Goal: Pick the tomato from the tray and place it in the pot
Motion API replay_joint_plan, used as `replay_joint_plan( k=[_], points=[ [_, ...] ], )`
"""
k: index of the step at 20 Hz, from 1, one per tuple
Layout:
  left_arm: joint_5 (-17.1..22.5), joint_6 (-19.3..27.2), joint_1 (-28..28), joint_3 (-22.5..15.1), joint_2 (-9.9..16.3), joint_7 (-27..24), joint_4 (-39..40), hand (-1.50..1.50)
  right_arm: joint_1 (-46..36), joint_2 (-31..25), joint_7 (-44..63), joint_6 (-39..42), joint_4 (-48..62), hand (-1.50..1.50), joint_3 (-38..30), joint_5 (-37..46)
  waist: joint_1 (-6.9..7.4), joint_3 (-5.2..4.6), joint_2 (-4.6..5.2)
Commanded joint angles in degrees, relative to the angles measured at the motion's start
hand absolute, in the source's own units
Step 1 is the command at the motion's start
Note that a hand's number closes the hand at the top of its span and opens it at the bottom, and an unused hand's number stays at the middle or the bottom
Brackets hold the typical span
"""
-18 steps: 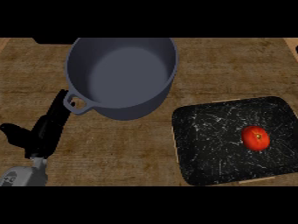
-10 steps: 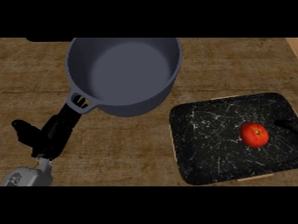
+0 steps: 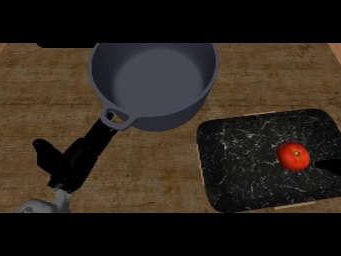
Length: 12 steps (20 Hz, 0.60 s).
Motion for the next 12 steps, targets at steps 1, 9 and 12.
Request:
replay_joint_plan(
  k=[1,9,12],
  points=[
    [-1.0,0.4,2.9,-1.7,-0.9,0.2,-2.1,0.0,-1.6,-6.6,13.6,7.7,-9.7,-1.5,2.2,3.2,-0.36,-0.11,-0.38],
    [0.5,-0.8,4.1,1.5,1.6,3.0,-5.4,0.0,-3.6,-9.6,42.5,22.5,-33.0,-1.5,-0.3,-7.5,-0.69,-0.09,-0.41],
    [-0.1,0.3,1.3,1.5,0.3,5.1,-4.5,0.0,-7.1,-10.1,53.8,26.7,-37.5,-1.5,-1.2,-13.2,-0.66,-0.06,-0.32]
  ],
)
